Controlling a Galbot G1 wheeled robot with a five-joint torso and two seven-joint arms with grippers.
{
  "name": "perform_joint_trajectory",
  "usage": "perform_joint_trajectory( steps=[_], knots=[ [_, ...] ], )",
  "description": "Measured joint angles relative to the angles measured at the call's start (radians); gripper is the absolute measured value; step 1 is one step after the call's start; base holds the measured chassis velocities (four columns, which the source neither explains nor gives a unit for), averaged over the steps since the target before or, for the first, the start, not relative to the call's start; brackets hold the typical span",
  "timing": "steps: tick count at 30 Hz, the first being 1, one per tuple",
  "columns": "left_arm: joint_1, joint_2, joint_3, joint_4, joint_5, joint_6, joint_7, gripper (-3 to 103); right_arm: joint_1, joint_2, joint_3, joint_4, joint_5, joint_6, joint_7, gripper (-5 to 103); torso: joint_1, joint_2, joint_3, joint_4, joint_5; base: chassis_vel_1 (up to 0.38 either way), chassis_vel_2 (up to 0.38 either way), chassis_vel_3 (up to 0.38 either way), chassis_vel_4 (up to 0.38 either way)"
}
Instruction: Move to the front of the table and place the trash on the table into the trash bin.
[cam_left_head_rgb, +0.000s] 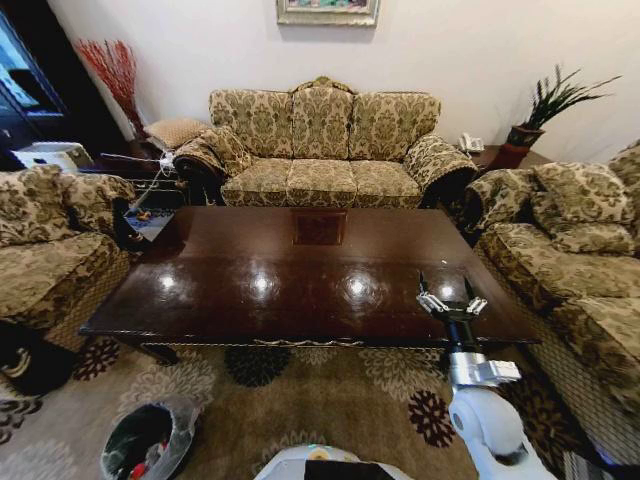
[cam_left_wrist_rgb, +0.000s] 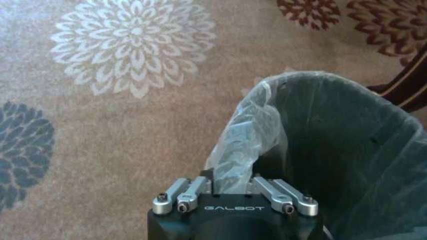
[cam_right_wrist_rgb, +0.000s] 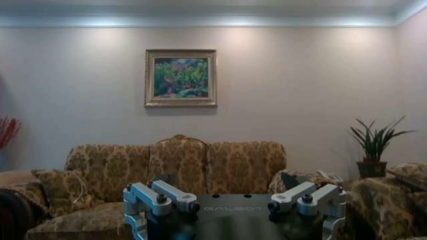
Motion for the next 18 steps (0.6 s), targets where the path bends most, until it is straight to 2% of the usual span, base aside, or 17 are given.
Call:
perform_joint_trajectory(
  steps=[2,5,6,8,9,11,14,15,18],
  knots=[
    [0.009,-0.001,-0.006,-0.010,0.000,0.004,0.011,26,0.001,-0.002,0.003,-0.004,0.008,0.002,-0.001,100,0.000,0.000,0.000,-0.0002,-0.0005,0.000,0.000,0.000,0.000],
    [0.046,-0.008,-0.027,-0.049,-0.003,0.028,0.048,42,0.004,-0.008,0.012,-0.021,0.028,0.012,-0.003,100,0.000,0.000,0.000,-0.0003,0.0001,0.000,0.000,0.000,0.000],
    [0.046,-0.008,-0.027,-0.049,-0.003,0.028,0.048,42,0.004,-0.008,0.012,-0.021,0.028,0.012,-0.003,100,0.000,0.000,0.000,-0.0003,0.0001,0.000,0.000,0.000,0.000],
    [0.084,-0.018,-0.049,-0.087,-0.008,0.050,0.076,53,0.008,-0.011,0.013,-0.038,0.042,0.022,-0.007,100,0.000,0.000,0.000,-0.0001,0.0002,0.000,0.000,0.000,0.000],
    [0.097,-0.022,-0.056,-0.098,-0.008,0.053,0.082,58,0.009,-0.011,0.012,-0.045,0.046,0.027,-0.009,100,0.000,0.000,0.000,-0.0002,0.0002,0.000,0.000,0.000,0.000],
    [0.104,-0.025,-0.060,-0.105,-0.008,0.056,0.085,58,0.011,-0.011,0.010,-0.049,0.048,0.031,-0.011,100,0.000,0.000,0.000,-0.0003,0.0001,0.000,0.000,0.000,0.000],
    [0.145,-0.045,-0.080,-0.140,-0.007,0.059,0.102,75,0.018,-0.009,0.003,-0.076,0.059,0.051,-0.018,100,0.000,0.000,0.000,-0.0001,-0.0001,0.000,0.000,0.000,0.000],
    [0.145,-0.045,-0.080,-0.140,-0.007,0.059,0.102,75,0.018,-0.009,0.003,-0.076,0.059,0.051,-0.018,100,0.000,0.000,0.000,-0.0001,-0.0001,0.000,0.000,0.000,0.000],
    [0.189,-0.069,-0.095,-0.190,-0.007,0.062,0.128,90,0.020,-0.010,-0.001,-0.106,0.072,0.077,-0.025,100,0.000,0.000,0.000,-0.0002,-0.0001,0.000,0.000,0.000,0.000]
  ],
)
